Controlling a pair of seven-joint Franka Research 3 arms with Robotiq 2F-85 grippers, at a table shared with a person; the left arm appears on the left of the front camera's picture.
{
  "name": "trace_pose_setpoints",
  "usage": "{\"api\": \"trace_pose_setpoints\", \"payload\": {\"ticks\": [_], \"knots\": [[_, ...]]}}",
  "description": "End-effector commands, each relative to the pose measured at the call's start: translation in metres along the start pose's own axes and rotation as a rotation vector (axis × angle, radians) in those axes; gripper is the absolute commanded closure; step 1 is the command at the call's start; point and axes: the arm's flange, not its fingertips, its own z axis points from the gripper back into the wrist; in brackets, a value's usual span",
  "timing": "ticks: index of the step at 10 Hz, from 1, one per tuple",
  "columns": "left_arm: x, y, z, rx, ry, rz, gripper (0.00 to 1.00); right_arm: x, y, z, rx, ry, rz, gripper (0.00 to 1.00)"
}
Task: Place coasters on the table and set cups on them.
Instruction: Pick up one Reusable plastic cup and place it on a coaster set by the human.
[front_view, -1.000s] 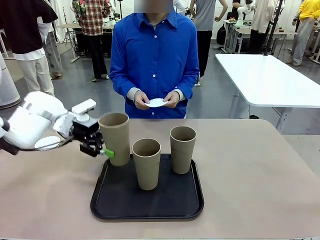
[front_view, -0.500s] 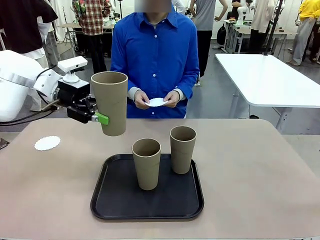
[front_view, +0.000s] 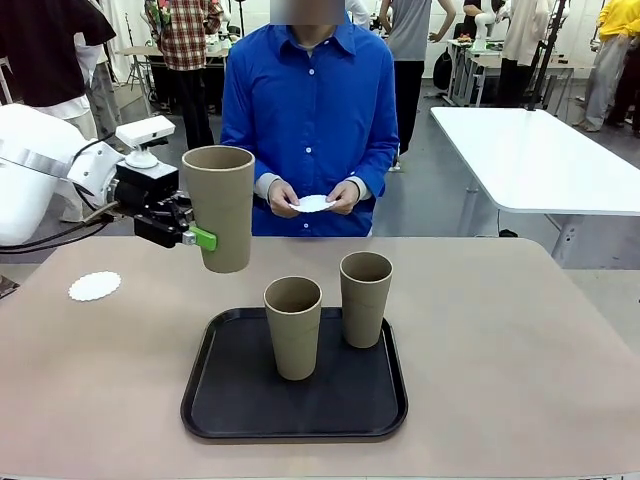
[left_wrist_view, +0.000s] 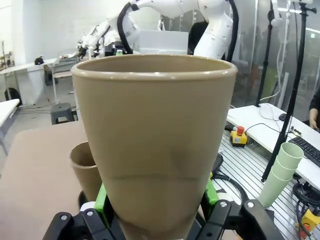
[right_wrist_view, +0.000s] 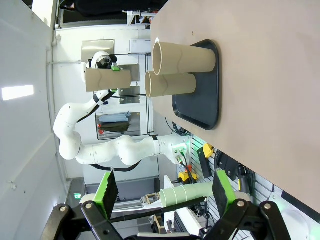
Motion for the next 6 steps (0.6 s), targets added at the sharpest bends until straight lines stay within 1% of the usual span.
{"api": "trace_pose_setpoints", "payload": {"ticks": [1,2,3,4,6], "knots": [[-0.008,0.015,0.096,0.121,-0.071,-0.023,0.17,-0.001,0.0,0.0,0.01,0.001,0.003,0.0],[-0.005,0.014,0.143,0.195,-0.073,-0.037,0.17,-0.001,0.0,0.0,0.01,0.001,0.003,0.0],[-0.007,0.001,0.179,0.281,-0.042,-0.05,0.17,-0.001,0.0,0.0,0.01,0.001,0.003,0.0],[-0.009,-0.01,0.208,0.331,-0.023,-0.038,0.17,-0.001,0.0,0.0,0.01,0.001,0.003,0.0],[-0.032,-0.039,0.26,0.431,-0.029,0.002,0.17,-0.001,0.0,0.0,0.01,0.001,0.003,0.0]]}}
